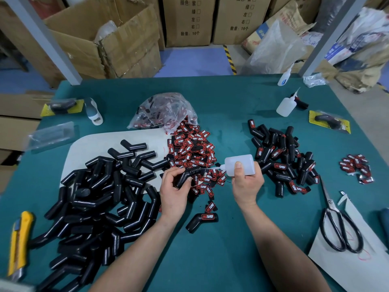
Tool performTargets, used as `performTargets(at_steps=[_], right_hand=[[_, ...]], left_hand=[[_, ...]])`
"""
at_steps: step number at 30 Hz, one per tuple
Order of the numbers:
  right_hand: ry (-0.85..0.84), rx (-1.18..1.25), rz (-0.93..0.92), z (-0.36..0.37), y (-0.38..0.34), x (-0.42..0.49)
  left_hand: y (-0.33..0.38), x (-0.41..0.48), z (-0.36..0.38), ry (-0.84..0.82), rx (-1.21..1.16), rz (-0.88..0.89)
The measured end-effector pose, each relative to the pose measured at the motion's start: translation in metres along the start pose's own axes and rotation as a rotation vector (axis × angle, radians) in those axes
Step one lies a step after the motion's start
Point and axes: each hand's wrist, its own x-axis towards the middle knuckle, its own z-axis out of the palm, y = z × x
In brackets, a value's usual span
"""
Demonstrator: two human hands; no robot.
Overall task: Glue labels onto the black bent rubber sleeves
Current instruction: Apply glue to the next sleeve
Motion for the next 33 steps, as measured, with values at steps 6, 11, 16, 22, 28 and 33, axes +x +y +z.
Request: performTargets(at_steps=[6, 11, 16, 22, 28, 33], right_hand=[[-0.02, -0.001, -0.002, 0.0012, 0.0008, -0.0031], [-0.009, 0.007, -0.004, 0.0008, -0.0008, -0.0025], [-0.016, -0.027, -0.025, 0.0019, -0.0016, -0.0047], [-0.006, 0.008, 0.01, 0.0013, 0.0015, -0.0015], [-0.037, -0.005, -0.011, 0.0013, -0.0001, -0.0033], [-0.027, 0.02, -0.024, 0.0009, -0.003, -0.0025]], left_hand=[[-0.0019, 0.0008, -0.0002, 0.004, 0.006, 0.019], [-0.0027, 0.0007, -0.0001, 0.009, 0.015, 0.031], [-0.002, 0.0008, 0.0001, 0.007, 0.034, 0.027], [-0.0016, 0.0011, 0.0006, 0.023, 0.028, 0.047], [-0.002, 0.0007, 0.0, 0.019, 0.007, 0.015], [0.0004, 0.0004, -0.0001, 0.02, 0.017, 0.011]])
